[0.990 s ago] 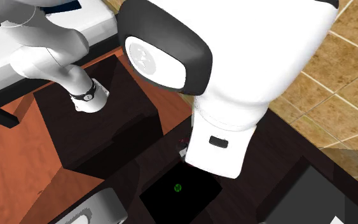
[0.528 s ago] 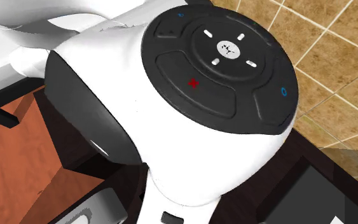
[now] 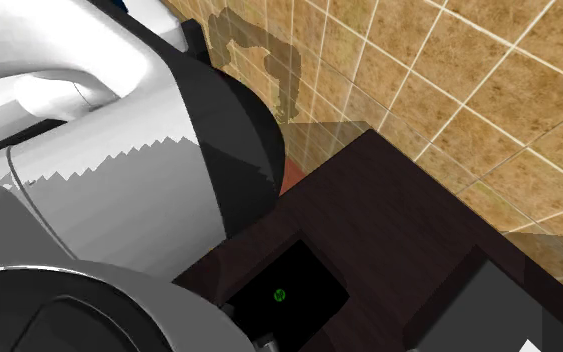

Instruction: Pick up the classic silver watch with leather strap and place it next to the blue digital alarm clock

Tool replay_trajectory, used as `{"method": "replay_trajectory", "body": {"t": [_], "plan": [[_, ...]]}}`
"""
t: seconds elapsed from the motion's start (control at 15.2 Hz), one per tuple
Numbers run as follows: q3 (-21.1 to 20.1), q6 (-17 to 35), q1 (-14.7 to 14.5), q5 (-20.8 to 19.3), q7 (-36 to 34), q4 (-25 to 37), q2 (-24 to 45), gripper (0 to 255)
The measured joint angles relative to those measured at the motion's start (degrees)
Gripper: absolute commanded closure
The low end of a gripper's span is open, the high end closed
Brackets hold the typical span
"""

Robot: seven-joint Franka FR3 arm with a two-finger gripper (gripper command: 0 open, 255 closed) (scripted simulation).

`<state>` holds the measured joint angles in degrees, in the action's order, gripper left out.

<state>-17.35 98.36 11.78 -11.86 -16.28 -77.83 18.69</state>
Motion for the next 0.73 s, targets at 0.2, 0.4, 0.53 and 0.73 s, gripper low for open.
{"method": "replay_trajectory", "body": {"t": [0.2,0.4,0.53,0.73], "plan": [[1.09,-0.95,1.63,-0.28,3.19,4.31,3.0,255],[2.19,-2.17,3.56,-0.36,6.76,8.72,5.74,255],[2.93,-2.95,4.95,-0.41,9.27,12.13,8.14,255],[3.23,-1.68,5.62,-0.47,10.1,11.9,9.09,255]]}}
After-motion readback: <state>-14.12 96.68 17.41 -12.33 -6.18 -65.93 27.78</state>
